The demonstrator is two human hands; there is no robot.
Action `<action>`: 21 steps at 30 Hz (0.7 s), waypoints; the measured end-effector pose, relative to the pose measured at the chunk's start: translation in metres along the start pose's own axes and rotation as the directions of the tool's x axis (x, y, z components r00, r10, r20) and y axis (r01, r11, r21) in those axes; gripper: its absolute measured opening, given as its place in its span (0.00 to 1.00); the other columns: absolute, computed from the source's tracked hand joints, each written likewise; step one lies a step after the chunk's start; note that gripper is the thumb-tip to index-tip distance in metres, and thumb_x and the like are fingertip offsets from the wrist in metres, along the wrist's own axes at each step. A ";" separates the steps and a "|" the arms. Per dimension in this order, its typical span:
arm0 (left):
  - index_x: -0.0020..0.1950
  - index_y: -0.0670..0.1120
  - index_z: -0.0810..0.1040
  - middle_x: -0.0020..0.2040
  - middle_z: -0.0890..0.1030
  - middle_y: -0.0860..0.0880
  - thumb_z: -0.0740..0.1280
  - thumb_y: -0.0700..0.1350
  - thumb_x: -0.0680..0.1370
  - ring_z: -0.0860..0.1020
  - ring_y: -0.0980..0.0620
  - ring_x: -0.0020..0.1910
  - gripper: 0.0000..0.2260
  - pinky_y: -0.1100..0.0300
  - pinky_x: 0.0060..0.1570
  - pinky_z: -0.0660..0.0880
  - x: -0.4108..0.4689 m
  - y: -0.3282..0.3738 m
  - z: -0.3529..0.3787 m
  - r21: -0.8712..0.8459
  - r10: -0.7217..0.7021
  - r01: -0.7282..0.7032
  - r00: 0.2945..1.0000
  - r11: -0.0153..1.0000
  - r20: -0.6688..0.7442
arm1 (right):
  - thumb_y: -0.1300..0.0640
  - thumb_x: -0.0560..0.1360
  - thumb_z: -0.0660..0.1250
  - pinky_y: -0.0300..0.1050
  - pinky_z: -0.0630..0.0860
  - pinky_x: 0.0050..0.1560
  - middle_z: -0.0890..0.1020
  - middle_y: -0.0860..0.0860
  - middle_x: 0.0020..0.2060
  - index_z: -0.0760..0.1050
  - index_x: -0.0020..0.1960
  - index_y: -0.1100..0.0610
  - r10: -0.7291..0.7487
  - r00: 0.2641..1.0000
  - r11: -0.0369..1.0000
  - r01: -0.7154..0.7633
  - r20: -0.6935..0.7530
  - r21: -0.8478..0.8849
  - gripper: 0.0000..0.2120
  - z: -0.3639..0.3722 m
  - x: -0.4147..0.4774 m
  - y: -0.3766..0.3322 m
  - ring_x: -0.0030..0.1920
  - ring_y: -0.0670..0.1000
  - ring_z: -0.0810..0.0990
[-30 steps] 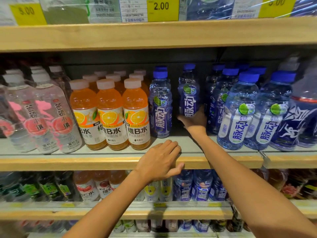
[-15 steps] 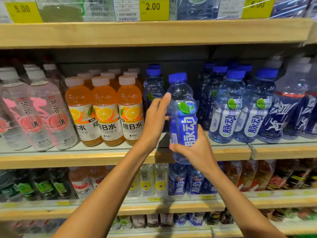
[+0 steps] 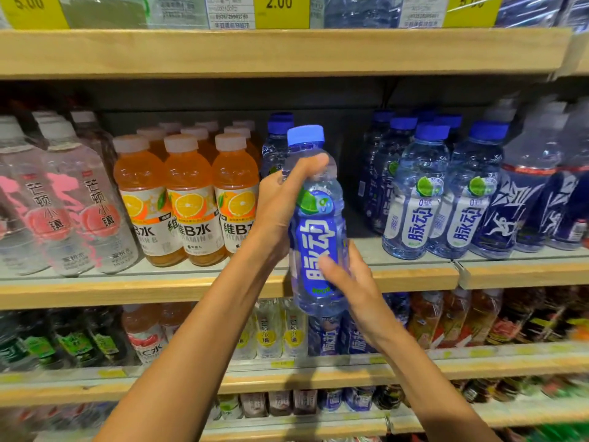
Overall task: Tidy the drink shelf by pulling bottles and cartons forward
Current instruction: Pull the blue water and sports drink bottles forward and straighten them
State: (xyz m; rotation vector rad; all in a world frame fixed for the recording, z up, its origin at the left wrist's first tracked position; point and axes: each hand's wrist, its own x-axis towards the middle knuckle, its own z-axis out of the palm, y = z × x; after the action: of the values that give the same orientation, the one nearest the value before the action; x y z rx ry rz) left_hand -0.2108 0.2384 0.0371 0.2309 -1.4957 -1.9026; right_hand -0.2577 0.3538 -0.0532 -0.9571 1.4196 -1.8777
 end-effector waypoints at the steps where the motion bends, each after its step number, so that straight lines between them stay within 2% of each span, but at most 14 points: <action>1: 0.47 0.43 0.78 0.40 0.83 0.46 0.74 0.51 0.65 0.81 0.48 0.37 0.17 0.58 0.39 0.79 0.001 0.003 -0.003 -0.075 -0.051 0.056 0.996 0.996 0.068 | 0.35 0.57 0.77 0.48 0.79 0.53 0.83 0.52 0.54 0.72 0.63 0.54 0.080 0.994 0.983 -0.091 0.076 0.161 0.41 -0.004 0.002 -0.001 0.53 0.53 0.83; 3: 0.48 0.42 0.78 0.42 0.82 0.45 0.73 0.51 0.65 0.81 0.48 0.38 0.18 0.56 0.41 0.77 0.005 0.008 -0.007 -0.248 -0.086 0.149 0.965 0.957 0.246 | 0.33 0.56 0.77 0.55 0.78 0.58 0.81 0.60 0.56 0.75 0.64 0.58 0.158 0.948 0.889 -0.259 0.278 0.378 0.44 -0.009 0.006 -0.001 0.53 0.58 0.82; 6: 0.51 0.41 0.75 0.42 0.79 0.46 0.71 0.53 0.65 0.80 0.48 0.37 0.21 0.57 0.42 0.77 0.009 0.010 -0.004 -0.475 -0.054 0.299 0.885 0.828 0.463 | 0.35 0.62 0.74 0.59 0.76 0.59 0.81 0.63 0.54 0.76 0.63 0.61 0.062 0.825 0.742 -0.414 0.562 0.527 0.40 -0.005 0.010 0.001 0.53 0.61 0.82; 9: 0.50 0.41 0.73 0.40 0.77 0.47 0.74 0.53 0.62 0.79 0.49 0.34 0.24 0.58 0.38 0.78 0.011 0.009 -0.002 -0.551 -0.011 0.385 0.827 0.741 0.562 | 0.36 0.61 0.75 0.59 0.77 0.56 0.81 0.62 0.53 0.74 0.63 0.64 -0.033 0.737 0.658 -0.492 0.675 0.569 0.42 0.011 0.013 0.005 0.52 0.61 0.81; 12: 0.48 0.41 0.73 0.37 0.78 0.47 0.79 0.51 0.59 0.80 0.49 0.32 0.26 0.58 0.32 0.79 0.003 0.008 -0.002 -0.510 -0.073 0.429 0.814 0.746 0.576 | 0.39 0.61 0.77 0.56 0.80 0.51 0.80 0.61 0.49 0.69 0.62 0.66 -0.062 0.705 0.634 -0.519 0.706 0.574 0.42 0.025 0.014 0.006 0.47 0.59 0.82; 13: 0.46 0.42 0.73 0.34 0.79 0.47 0.77 0.52 0.61 0.80 0.50 0.29 0.23 0.60 0.28 0.79 0.000 0.006 -0.004 -0.450 -0.138 0.422 0.832 0.787 0.538 | 0.40 0.62 0.77 0.54 0.80 0.49 0.80 0.61 0.47 0.68 0.61 0.65 -0.058 0.708 0.643 -0.513 0.704 0.569 0.40 0.026 0.014 0.007 0.45 0.58 0.82; 14: 0.43 0.42 0.74 0.30 0.79 0.48 0.76 0.55 0.63 0.79 0.52 0.27 0.21 0.63 0.24 0.77 -0.001 0.001 -0.009 -0.358 -0.206 0.375 0.879 0.855 0.430 | 0.41 0.62 0.77 0.52 0.80 0.47 0.80 0.60 0.46 0.68 0.60 0.65 -0.048 0.715 0.657 -0.504 0.697 0.561 0.38 0.026 0.014 0.008 0.44 0.58 0.82; 15: 0.41 0.43 0.76 0.28 0.80 0.49 0.78 0.53 0.61 0.80 0.54 0.25 0.19 0.64 0.23 0.76 -0.003 0.001 -0.012 -0.279 -0.249 0.338 0.917 0.899 0.310 | 0.41 0.63 0.77 0.50 0.80 0.45 0.81 0.59 0.45 0.69 0.59 0.64 -0.034 0.728 0.678 -0.486 0.685 0.551 0.37 0.025 0.014 0.008 0.43 0.57 0.82; 16: 0.41 0.43 0.79 0.30 0.82 0.47 0.82 0.54 0.53 0.81 0.54 0.28 0.25 0.63 0.26 0.78 -0.003 -0.001 -0.016 -0.250 -0.242 0.315 0.928 0.916 0.282 | 0.41 0.62 0.77 0.50 0.80 0.45 0.81 0.59 0.44 0.71 0.58 0.64 -0.014 0.755 0.712 -0.452 0.655 0.537 0.35 0.023 0.012 0.008 0.42 0.57 0.82; 17: 0.45 0.42 0.81 0.37 0.83 0.45 0.82 0.56 0.48 0.82 0.52 0.34 0.31 0.60 0.33 0.80 -0.001 -0.001 -0.018 -0.289 -0.223 0.331 0.910 0.898 0.348 | 0.41 0.61 0.77 0.50 0.80 0.44 0.81 0.59 0.43 0.74 0.57 0.63 0.017 0.801 0.762 -0.398 0.599 0.510 0.34 0.021 0.011 0.008 0.41 0.57 0.82; 18: 0.50 0.41 0.80 0.44 0.84 0.43 0.81 0.58 0.51 0.83 0.49 0.40 0.34 0.56 0.40 0.81 0.003 0.000 -0.021 -0.316 -0.189 0.322 0.904 0.893 0.384 | 0.41 0.59 0.78 0.50 0.80 0.43 0.82 0.59 0.43 0.76 0.56 0.62 0.057 0.855 0.820 -0.335 0.516 0.464 0.34 0.019 0.009 0.008 0.41 0.58 0.82; 19: 0.53 0.41 0.80 0.48 0.83 0.43 0.78 0.60 0.57 0.82 0.48 0.44 0.31 0.55 0.45 0.80 0.004 0.002 -0.022 -0.327 -0.172 0.304 0.910 0.895 0.377 | 0.41 0.56 0.79 0.51 0.80 0.43 0.82 0.60 0.43 0.77 0.56 0.62 0.097 0.905 0.869 -0.279 0.413 0.408 0.36 0.016 0.008 0.007 0.40 0.59 0.82; 20: 0.54 0.43 0.80 0.50 0.83 0.44 0.73 0.62 0.65 0.82 0.48 0.45 0.27 0.55 0.47 0.79 0.006 0.002 -0.025 -0.285 -0.158 0.253 0.935 0.924 0.317 | 0.41 0.54 0.80 0.51 0.80 0.44 0.83 0.61 0.44 0.76 0.57 0.61 0.125 0.948 0.911 -0.227 0.294 0.343 0.38 0.012 0.007 0.006 0.40 0.59 0.83; 21: 0.56 0.44 0.79 0.49 0.84 0.45 0.67 0.63 0.71 0.83 0.50 0.46 0.25 0.56 0.47 0.79 0.007 0.002 -0.026 -0.172 -0.155 0.197 0.961 0.965 0.228 | 0.42 0.53 0.80 0.51 0.80 0.44 0.84 0.60 0.45 0.76 0.56 0.60 0.121 0.977 0.951 -0.164 0.174 0.262 0.37 0.008 0.006 0.004 0.41 0.58 0.83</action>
State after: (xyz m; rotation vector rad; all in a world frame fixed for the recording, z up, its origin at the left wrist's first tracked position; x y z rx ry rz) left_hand -0.2009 0.2133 0.0321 0.0751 -1.4523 -2.2622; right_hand -0.2541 0.3432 -0.0547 -0.8211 1.0715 -1.7924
